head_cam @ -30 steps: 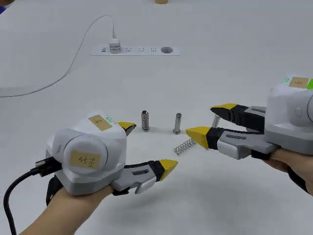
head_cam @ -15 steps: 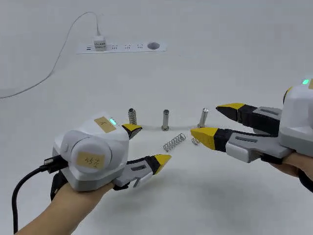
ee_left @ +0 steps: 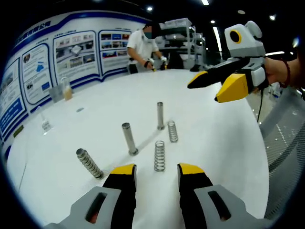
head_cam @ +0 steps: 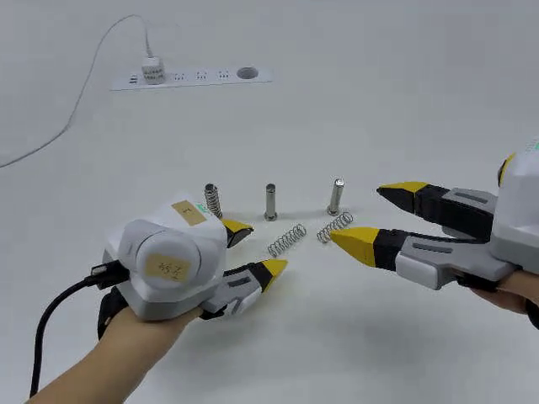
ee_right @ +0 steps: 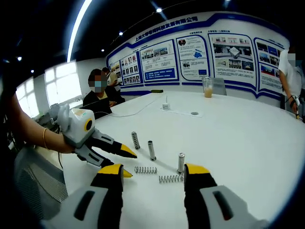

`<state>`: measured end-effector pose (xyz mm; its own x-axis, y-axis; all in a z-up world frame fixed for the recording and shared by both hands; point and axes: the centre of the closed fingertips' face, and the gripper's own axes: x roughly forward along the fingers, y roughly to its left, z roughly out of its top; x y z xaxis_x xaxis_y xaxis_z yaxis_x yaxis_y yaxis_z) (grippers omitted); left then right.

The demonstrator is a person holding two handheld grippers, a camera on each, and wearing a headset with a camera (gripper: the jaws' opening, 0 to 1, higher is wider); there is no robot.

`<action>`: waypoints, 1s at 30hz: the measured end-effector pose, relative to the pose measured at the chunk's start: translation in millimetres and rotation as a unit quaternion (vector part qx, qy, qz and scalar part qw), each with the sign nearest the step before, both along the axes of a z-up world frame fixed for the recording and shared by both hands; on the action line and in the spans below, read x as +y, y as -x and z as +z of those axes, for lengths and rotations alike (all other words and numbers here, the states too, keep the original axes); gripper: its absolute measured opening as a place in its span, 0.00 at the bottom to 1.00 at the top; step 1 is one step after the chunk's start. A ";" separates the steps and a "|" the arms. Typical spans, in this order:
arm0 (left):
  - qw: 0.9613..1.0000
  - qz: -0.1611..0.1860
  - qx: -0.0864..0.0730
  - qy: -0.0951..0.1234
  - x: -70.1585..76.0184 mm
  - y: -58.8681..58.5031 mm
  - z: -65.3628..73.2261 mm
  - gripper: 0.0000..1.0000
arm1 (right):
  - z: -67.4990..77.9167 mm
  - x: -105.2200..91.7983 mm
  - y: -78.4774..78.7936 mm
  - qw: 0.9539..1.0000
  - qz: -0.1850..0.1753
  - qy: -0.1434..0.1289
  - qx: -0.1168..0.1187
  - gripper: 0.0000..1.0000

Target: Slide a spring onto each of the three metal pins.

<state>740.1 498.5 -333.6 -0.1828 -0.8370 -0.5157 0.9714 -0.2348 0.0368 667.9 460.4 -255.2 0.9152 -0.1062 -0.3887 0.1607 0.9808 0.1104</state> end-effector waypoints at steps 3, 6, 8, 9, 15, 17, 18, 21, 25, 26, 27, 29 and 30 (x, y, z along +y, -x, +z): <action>1.000 -0.005 0.002 -0.004 -1.3 3.0 -2.9 0.33 | -3.6 1.0 2.6 1.000 0.002 0.002 0.007 0.54; 1.000 -0.013 0.003 -0.012 -2.6 6.1 -7.2 0.31 | -7.4 1.0 6.2 1.000 -0.002 -0.003 0.010 0.55; 1.000 -0.016 0.003 -0.014 -3.8 6.7 -8.7 0.29 | -9.4 1.1 8.1 1.000 -0.005 -0.006 0.011 0.56; 1.000 -0.016 0.003 -0.016 -4.6 7.2 -9.3 0.28 | -11.0 2.0 9.5 1.000 -0.004 -0.006 0.013 0.56; 1.000 -0.020 0.001 -0.018 -8.1 7.7 -10.2 0.23 | -12.6 4.0 13.4 1.000 -0.006 -0.014 0.009 0.60; 1.000 -0.022 0.000 -0.020 -9.0 7.3 -10.7 0.22 | -12.2 3.9 13.9 1.000 -0.008 -0.016 0.007 0.61; 1.000 -0.022 0.000 -0.020 -9.2 7.3 -10.9 0.22 | -12.1 3.4 13.9 1.000 -0.010 -0.017 0.006 0.62; 0.999 -0.026 -0.006 -0.021 -9.4 8.6 -10.9 0.21 | -12.8 2.5 14.7 1.000 -0.015 -0.025 0.003 0.62; 0.999 -0.031 -0.015 -0.026 -9.9 8.7 -13.1 0.17 | -14.3 2.6 15.8 1.000 -0.016 -0.026 0.006 0.62; 0.999 -0.031 -0.014 -0.024 -10.6 8.8 -12.4 0.17 | -14.7 2.5 16.1 1.000 -0.016 -0.026 0.006 0.62; 0.999 -0.031 -0.014 -0.024 -10.9 8.9 -12.2 0.16 | -14.6 2.5 16.4 1.000 -0.016 -0.026 0.006 0.62; 0.999 -0.030 -0.016 -0.025 -11.1 8.5 -12.5 0.13 | -14.4 1.7 16.9 0.999 -0.018 -0.027 0.005 0.62; 0.999 -0.031 -0.018 -0.024 -11.5 8.3 -12.4 0.12 | -14.4 1.3 17.0 0.999 -0.018 -0.026 0.006 0.62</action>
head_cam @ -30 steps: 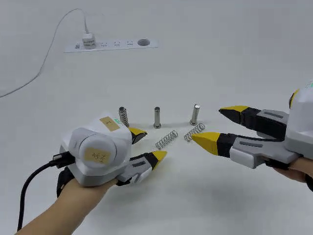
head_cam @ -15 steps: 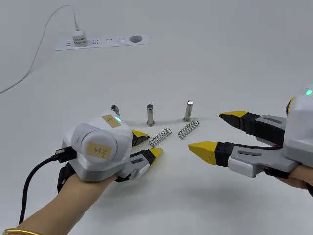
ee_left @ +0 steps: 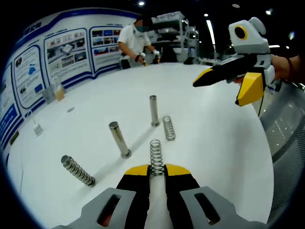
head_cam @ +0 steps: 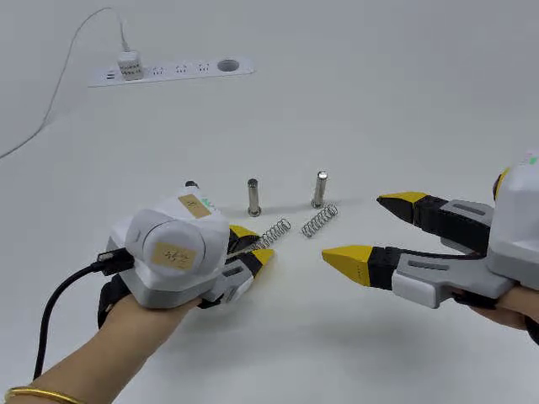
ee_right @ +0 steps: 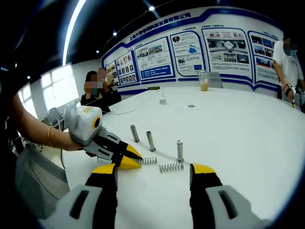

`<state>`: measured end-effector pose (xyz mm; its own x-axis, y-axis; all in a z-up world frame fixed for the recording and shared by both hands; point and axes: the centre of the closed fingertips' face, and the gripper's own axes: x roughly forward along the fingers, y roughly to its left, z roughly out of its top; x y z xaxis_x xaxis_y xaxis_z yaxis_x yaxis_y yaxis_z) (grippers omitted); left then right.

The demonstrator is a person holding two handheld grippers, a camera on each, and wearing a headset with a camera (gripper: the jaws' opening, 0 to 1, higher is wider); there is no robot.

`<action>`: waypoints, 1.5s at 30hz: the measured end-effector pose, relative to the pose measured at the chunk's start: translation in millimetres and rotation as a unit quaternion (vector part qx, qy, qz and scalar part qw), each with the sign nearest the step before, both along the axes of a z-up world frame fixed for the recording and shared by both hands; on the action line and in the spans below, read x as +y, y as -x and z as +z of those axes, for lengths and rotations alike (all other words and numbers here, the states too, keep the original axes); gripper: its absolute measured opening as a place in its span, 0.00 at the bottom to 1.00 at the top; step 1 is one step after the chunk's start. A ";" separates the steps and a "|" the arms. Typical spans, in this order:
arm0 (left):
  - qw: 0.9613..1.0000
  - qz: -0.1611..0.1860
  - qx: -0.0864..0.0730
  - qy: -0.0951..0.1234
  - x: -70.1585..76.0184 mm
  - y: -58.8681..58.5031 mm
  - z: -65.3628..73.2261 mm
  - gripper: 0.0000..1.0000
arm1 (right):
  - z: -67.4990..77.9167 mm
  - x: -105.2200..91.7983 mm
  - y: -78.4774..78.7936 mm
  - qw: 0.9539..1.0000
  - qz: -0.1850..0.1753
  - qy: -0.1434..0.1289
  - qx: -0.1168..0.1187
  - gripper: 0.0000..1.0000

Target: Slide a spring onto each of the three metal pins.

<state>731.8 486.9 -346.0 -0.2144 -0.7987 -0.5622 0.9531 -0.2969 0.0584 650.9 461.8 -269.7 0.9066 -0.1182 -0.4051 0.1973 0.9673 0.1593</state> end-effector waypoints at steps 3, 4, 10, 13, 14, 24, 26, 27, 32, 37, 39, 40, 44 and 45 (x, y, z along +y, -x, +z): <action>1.000 0.001 0.000 -0.002 0.1 -0.5 -0.2 0.11 | -0.1 -0.6 0.4 1.000 0.001 0.002 0.001 0.62; 1.000 0.002 0.000 -0.002 0.2 -0.8 -0.1 0.11 | -0.2 -0.6 0.4 1.000 0.001 0.002 0.002 0.62; 1.000 0.006 0.005 -0.005 2.0 -1.5 -0.1 0.10 | 0.8 -1.4 -0.1 1.000 -0.001 0.000 0.001 0.63; 1.000 0.009 0.002 -0.008 3.3 -2.7 -0.3 0.10 | 0.2 -2.1 0.2 1.000 -0.003 -0.003 0.003 0.63; 1.000 0.011 0.004 -0.009 4.1 -3.0 -0.2 0.10 | -0.6 -2.5 0.5 1.000 -0.005 -0.007 0.004 0.62; 1.000 0.025 0.012 0.012 11.9 -5.0 19.5 0.10 | 5.0 -4.2 -1.5 1.000 -0.015 -0.018 -0.005 0.61; 0.999 0.027 0.014 0.023 12.7 -5.2 27.2 0.10 | 8.0 -4.5 -3.4 1.000 -0.018 -0.023 -0.011 0.60; 0.999 0.029 0.014 0.027 13.1 -5.0 30.2 0.10 | 9.3 -4.2 -4.2 1.000 -0.017 -0.022 -0.012 0.60; 0.998 0.034 0.019 0.050 15.8 -4.9 47.3 0.10 | 18.8 -2.9 -11.3 0.999 -0.019 -0.032 -0.028 0.58; 0.997 0.037 0.023 0.068 18.8 -3.9 60.3 0.10 | 25.8 -1.9 -19.4 0.998 -0.019 -0.043 -0.039 0.57; 0.996 0.040 0.027 0.075 19.7 -4.1 65.6 0.10 | 31.4 0.6 -24.3 0.997 -0.020 -0.059 -0.054 0.56; 0.996 0.041 0.031 0.079 19.9 -3.7 67.9 0.10 | 33.7 1.1 -26.3 0.996 -0.021 -0.065 -0.061 0.55; 0.994 0.038 0.030 0.101 21.1 -1.5 79.3 0.10 | 39.0 2.1 -33.5 0.994 -0.026 -0.082 -0.074 0.53; 0.993 0.034 0.025 0.106 21.2 -0.6 81.6 0.10 | 39.3 1.9 -34.9 0.993 -0.029 -0.086 -0.075 0.52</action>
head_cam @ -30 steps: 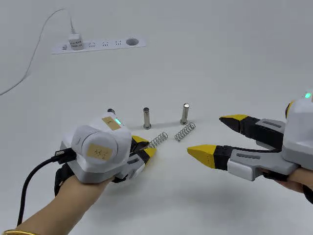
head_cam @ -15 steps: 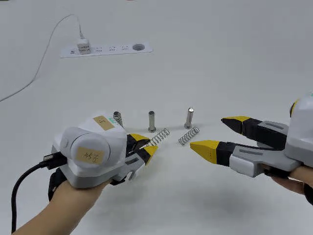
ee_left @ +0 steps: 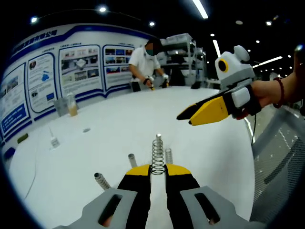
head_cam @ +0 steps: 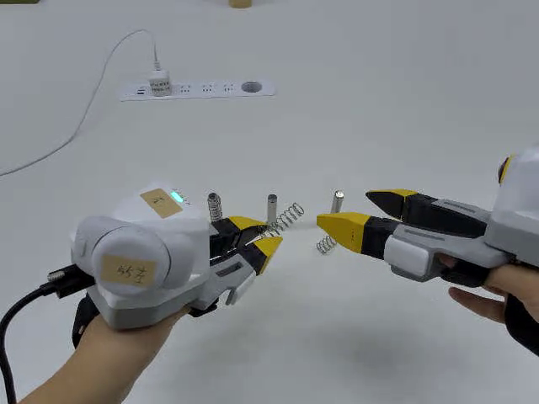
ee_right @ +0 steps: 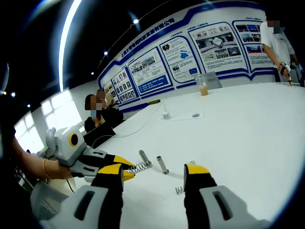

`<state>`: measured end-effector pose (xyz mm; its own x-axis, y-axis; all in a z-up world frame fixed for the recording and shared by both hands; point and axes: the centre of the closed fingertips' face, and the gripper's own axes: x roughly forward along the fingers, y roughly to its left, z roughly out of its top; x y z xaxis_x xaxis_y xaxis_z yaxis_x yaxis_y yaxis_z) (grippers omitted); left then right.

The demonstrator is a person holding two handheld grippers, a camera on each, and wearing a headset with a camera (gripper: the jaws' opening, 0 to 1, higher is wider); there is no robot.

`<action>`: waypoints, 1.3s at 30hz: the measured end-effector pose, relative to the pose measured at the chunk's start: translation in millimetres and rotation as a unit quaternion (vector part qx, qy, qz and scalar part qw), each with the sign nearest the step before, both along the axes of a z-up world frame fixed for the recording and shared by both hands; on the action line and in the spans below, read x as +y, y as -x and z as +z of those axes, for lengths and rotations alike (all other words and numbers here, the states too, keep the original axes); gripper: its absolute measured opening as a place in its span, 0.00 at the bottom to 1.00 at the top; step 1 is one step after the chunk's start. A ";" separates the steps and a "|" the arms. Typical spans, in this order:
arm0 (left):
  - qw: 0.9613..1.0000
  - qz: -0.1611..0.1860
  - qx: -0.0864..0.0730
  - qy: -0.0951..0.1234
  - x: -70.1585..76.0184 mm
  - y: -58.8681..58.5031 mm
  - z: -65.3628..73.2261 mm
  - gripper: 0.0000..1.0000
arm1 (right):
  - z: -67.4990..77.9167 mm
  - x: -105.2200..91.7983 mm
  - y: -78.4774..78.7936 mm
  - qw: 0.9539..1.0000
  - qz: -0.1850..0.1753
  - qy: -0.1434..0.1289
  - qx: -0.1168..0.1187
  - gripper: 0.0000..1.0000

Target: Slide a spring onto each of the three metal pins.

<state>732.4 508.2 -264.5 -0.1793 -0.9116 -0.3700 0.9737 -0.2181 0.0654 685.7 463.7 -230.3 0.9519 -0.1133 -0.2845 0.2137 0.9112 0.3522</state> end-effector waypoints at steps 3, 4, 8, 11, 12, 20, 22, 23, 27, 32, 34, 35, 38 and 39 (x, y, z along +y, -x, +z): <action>1.000 -0.004 -0.009 0.009 1.6 2.3 4.5 0.10 | 4.1 1.4 -6.4 0.999 -0.008 -0.036 -0.022 0.47; 1.000 -0.006 -0.009 0.012 2.4 3.2 5.9 0.10 | 4.5 1.7 -7.7 0.999 -0.008 -0.038 -0.024 0.47; 1.000 -0.004 -0.008 0.020 4.4 3.7 11.3 0.10 | 3.6 6.3 -13.3 0.999 -0.003 -0.042 -0.023 0.46; 1.000 -0.005 -0.005 0.026 5.9 4.2 15.9 0.10 | 4.0 10.0 -17.7 0.998 -0.002 -0.057 -0.029 0.44; 1.000 -0.005 -0.001 0.027 6.5 4.2 17.3 0.10 | 4.5 10.7 -18.7 0.998 -0.002 -0.061 -0.032 0.44; 0.999 0.003 0.013 0.052 11.4 2.6 32.4 0.10 | 12.8 22.7 -32.1 0.993 0.013 -0.105 -0.060 0.34; 0.998 0.007 0.017 0.056 11.8 2.2 35.2 0.10 | 15.2 27.1 -35.8 0.990 0.018 -0.125 -0.068 0.32; 0.998 0.009 0.020 0.059 11.9 2.0 36.7 0.10 | 16.4 29.8 -37.5 0.987 0.020 -0.142 -0.072 0.31; 0.997 0.010 0.027 0.066 12.3 3.1 40.8 0.10 | 19.8 33.7 -42.0 0.983 0.023 -0.163 -0.084 0.29; 0.997 0.011 0.034 0.070 12.9 4.6 42.8 0.10 | 21.5 34.9 -45.7 0.979 0.022 -0.182 -0.093 0.27; 0.997 0.010 0.036 0.070 13.2 5.1 43.3 0.10 | 22.2 35.0 -46.5 0.977 0.021 -0.188 -0.096 0.25; 0.997 0.010 0.036 0.070 13.3 5.4 43.5 0.10 | 22.6 34.8 -46.8 0.977 0.020 -0.190 -0.098 0.24; 0.997 0.010 0.040 0.072 13.5 5.7 44.5 0.10 | 23.5 34.1 -47.6 0.975 0.017 -0.197 -0.102 0.22; 0.996 0.011 0.043 0.072 13.5 5.7 44.7 0.10 | 23.5 33.7 -47.5 0.975 0.016 -0.198 -0.102 0.21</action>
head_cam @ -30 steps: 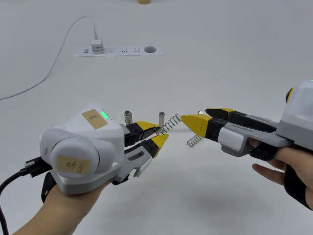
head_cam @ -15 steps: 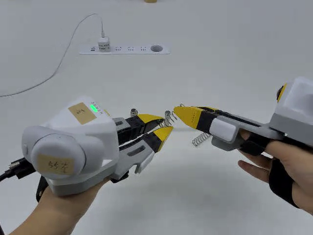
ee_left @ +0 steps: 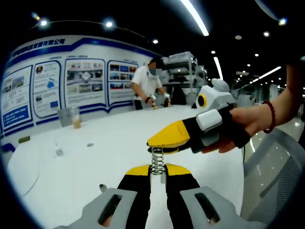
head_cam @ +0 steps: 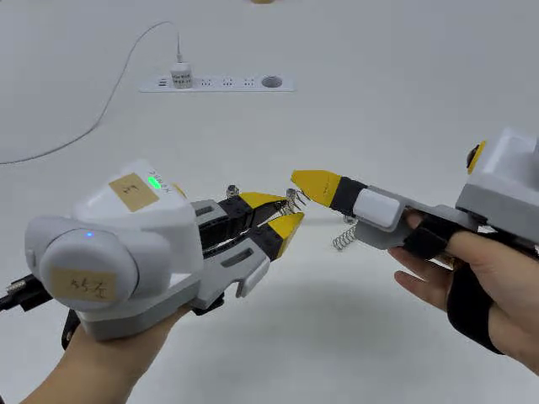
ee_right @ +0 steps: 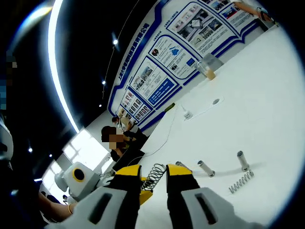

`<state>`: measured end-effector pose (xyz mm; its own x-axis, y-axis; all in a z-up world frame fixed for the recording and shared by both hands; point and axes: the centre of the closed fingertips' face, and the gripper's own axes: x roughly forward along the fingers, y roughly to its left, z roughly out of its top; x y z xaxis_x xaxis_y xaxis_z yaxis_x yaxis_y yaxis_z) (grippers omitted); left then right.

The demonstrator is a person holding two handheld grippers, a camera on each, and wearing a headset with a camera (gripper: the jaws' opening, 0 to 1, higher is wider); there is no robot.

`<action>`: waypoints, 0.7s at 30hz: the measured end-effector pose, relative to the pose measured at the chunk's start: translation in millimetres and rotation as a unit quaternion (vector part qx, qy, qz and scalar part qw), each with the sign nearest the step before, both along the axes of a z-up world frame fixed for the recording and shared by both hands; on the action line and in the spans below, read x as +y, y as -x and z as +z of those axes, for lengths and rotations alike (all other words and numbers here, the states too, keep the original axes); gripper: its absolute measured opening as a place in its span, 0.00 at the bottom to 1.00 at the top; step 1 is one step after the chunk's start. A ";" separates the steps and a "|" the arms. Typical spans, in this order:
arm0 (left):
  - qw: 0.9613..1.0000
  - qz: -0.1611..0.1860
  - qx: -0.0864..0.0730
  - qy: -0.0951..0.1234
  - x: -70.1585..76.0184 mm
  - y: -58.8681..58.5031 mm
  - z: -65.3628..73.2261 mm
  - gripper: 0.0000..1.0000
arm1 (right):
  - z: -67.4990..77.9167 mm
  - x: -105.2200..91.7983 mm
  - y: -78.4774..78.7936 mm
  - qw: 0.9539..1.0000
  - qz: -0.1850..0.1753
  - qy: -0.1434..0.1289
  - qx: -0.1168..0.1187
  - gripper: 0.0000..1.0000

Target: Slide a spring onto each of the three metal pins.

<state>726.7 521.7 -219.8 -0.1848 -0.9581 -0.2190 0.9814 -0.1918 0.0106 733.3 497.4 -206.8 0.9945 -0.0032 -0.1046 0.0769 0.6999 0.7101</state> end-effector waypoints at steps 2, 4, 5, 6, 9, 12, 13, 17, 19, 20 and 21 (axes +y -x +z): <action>1.000 0.001 0.004 0.001 0.1 -0.1 0.6 0.10 | 0.1 -0.5 0.2 1.000 -0.001 0.000 -0.001 0.19; 1.000 0.000 0.005 0.002 0.2 -0.1 1.0 0.10 | 0.5 -0.9 0.3 1.000 -0.002 -0.001 -0.002 0.17; 1.000 0.000 0.005 0.003 0.3 -0.1 1.4 0.10 | 1.4 -1.3 0.5 1.000 -0.003 0.002 -0.005 0.15; 1.000 0.000 0.004 0.002 0.5 0.2 1.1 0.10 | 2.3 -1.6 0.5 1.000 -0.003 0.004 -0.008 0.14; 1.000 0.000 0.003 0.001 0.5 0.6 0.7 0.10 | 3.0 0.2 0.3 1.000 0.001 0.008 -0.010 0.13; 1.000 0.001 0.003 -0.002 0.4 0.6 0.1 0.10 | 3.6 1.6 0.1 1.000 0.005 0.018 -0.012 0.13; 1.000 0.001 0.001 -0.004 0.4 0.5 -0.4 0.10 | 3.6 2.1 0.0 1.000 0.006 0.020 -0.012 0.13; 1.000 -0.001 0.000 -0.013 0.3 1.0 -3.3 0.11 | 3.7 4.4 -0.9 0.999 0.013 0.037 -0.010 0.12; 1.000 -0.001 0.004 -0.018 0.6 1.1 -5.0 0.11 | 3.6 5.8 -1.2 0.999 0.018 0.040 -0.009 0.12; 1.000 -0.001 0.007 -0.022 0.6 1.5 -6.0 0.11 | 3.0 6.1 -1.4 0.999 0.020 0.047 -0.007 0.12; 1.000 0.000 0.007 -0.023 0.7 1.0 -6.6 0.11 | 2.6 6.7 -1.5 0.998 0.022 0.051 -0.005 0.12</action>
